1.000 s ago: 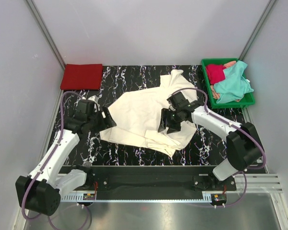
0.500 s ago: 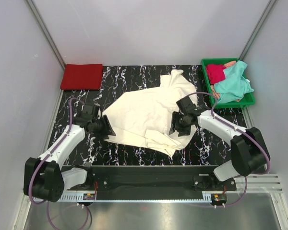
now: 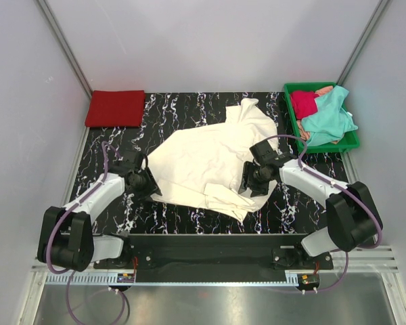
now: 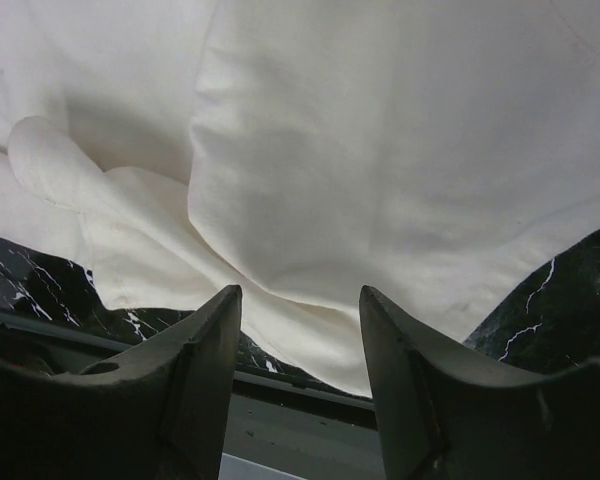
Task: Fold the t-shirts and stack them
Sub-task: Flatten the tshirt out
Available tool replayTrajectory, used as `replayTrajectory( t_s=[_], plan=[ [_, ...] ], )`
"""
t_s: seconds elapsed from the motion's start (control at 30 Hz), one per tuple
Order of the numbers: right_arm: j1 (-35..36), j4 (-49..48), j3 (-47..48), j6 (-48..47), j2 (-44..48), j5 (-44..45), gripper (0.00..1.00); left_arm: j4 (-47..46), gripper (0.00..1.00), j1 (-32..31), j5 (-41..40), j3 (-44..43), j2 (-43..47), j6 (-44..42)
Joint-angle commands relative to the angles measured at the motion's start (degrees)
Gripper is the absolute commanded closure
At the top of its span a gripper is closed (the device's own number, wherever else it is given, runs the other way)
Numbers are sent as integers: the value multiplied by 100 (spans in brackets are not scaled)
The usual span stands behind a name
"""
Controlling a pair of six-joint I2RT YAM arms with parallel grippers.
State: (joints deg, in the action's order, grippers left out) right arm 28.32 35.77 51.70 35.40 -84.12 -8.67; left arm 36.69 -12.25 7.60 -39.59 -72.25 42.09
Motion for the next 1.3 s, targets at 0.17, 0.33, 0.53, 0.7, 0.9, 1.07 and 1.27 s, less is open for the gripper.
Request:
replayTrajectory(
  t_s=[0.17,0.33,0.53,0.7,0.9,1.07,1.27],
  plan=[
    [-1,-44,-46,-42,361,-47,42,-302,55,30,-364,-189,-395,142],
    [-1,-17,-64,-103,378,-47,43,-381,62,30,-382,-189,-430,204],
    [7,-26,-152,-103,413,-56,43,-329,61,30,-390,-224,-456,204],
    [-1,-26,-178,-95,440,-56,43,-171,59,21,-311,-365,-598,160],
    [7,-17,-187,-77,510,-21,43,172,53,-137,-609,-470,-72,212],
    [7,-114,-240,-33,502,-21,43,84,53,-207,-628,-496,-280,142],
    [-1,-79,-205,-15,545,14,43,-30,53,-225,-698,-427,-545,89]
  ],
)
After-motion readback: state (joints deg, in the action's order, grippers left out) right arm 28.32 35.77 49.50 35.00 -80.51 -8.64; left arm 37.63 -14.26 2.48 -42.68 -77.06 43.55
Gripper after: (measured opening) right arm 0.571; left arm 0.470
